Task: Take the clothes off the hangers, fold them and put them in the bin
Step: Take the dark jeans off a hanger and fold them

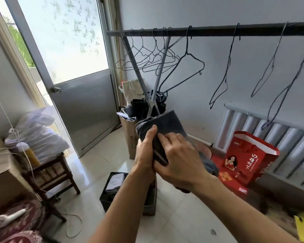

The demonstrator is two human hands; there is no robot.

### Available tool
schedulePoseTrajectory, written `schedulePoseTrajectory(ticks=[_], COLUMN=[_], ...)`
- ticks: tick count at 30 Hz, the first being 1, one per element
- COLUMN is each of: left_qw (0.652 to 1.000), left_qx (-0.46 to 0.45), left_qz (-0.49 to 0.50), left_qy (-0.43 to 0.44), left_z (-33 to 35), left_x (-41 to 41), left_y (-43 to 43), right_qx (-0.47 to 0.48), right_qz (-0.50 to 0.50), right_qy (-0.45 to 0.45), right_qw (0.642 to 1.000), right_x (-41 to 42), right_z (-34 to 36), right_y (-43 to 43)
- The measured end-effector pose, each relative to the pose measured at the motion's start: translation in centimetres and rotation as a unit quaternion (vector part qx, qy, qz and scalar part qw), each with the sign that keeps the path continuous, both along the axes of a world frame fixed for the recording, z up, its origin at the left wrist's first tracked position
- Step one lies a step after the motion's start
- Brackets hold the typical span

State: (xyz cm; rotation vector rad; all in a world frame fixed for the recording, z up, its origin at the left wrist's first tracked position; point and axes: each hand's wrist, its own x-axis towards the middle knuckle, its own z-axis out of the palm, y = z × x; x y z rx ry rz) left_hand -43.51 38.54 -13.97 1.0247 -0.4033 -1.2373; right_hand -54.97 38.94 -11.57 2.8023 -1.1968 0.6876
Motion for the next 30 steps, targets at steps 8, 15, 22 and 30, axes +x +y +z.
schedulePoseTrajectory(ticks=[8,15,22,30], left_qw=[0.995,0.991,0.987,0.986], left_qx=[-0.027,-0.014,-0.022,0.018], left_qz=[-0.070,-0.075,-0.086,-0.084], left_qy=[0.061,0.107,0.134,0.142], left_z=[-2.4,-4.5,-6.1,-8.7], left_x=[6.0,13.1,20.5,25.4], left_y=[0.5,-1.3,-4.0,-8.5], right_qx=[0.102,0.287,0.657,0.703], right_qz=[-0.056,-0.164,-0.019,-0.016], right_qy=[-0.161,-0.232,-0.381,-0.418], right_qw=[0.980,0.915,0.650,0.574], right_x=[2.7,7.8,14.3,18.3], right_z=[-0.8,-1.6,-4.1,-8.2], right_y=[-4.7,-9.8,-12.6,-16.7])
